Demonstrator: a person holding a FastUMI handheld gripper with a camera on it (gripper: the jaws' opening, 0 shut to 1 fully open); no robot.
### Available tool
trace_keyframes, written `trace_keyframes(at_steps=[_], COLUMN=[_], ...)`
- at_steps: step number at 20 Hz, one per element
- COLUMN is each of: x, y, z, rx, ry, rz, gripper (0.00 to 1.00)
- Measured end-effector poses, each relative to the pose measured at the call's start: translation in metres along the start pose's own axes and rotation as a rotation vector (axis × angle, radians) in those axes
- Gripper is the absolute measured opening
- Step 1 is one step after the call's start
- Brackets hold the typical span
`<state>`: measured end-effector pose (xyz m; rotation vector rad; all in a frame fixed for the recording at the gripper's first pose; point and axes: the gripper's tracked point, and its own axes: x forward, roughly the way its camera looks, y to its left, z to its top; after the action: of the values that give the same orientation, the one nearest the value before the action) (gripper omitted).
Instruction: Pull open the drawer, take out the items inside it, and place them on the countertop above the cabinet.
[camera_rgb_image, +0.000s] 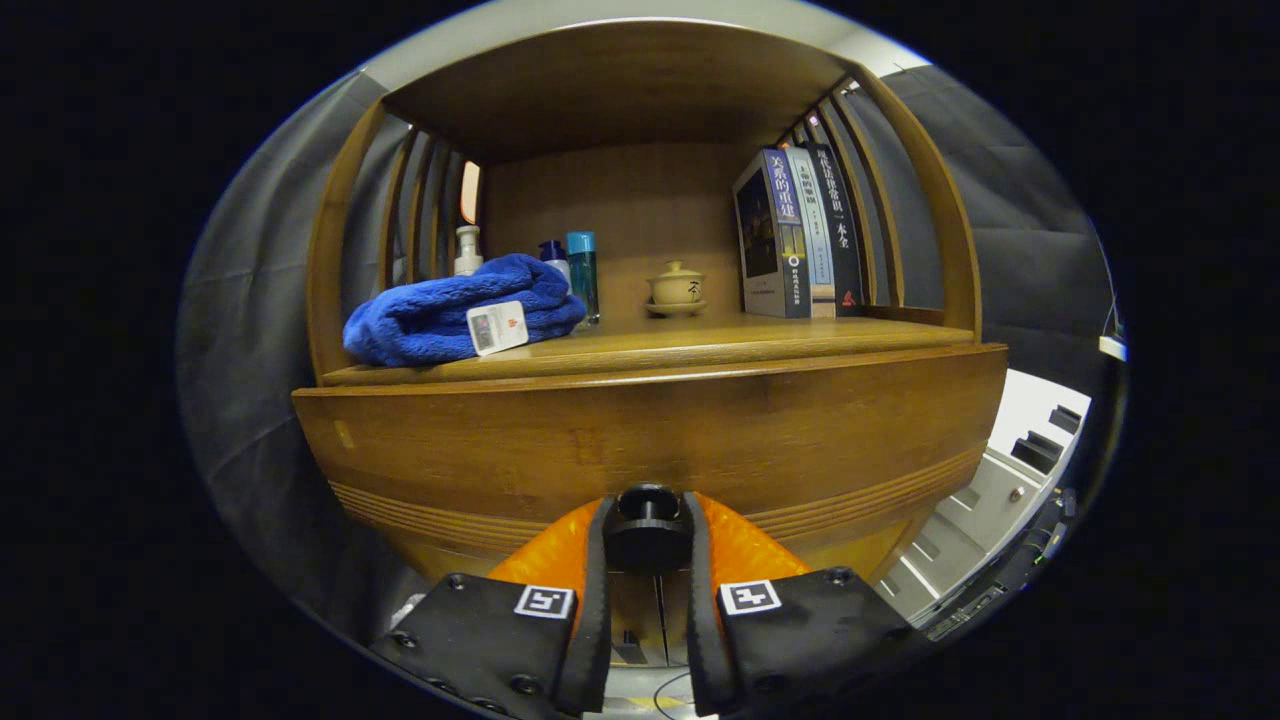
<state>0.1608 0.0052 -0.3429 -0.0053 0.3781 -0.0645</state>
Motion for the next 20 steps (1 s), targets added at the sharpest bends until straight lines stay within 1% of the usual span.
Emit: trace_keyframes(at_steps=[5,11,17,20], x=[-0.050,-0.099,-0.126,-0.126], y=[0.001,0.002,0.003,0.003], z=[-0.008,-0.016,-0.029,-0.029], rx=[-0.007,0.028,0.032,0.024], ry=[0.005,0.027,0.068,0.063], rz=[0.029,0.035,0.047,0.046], gripper=[0.40,0.39,0.39,0.39])
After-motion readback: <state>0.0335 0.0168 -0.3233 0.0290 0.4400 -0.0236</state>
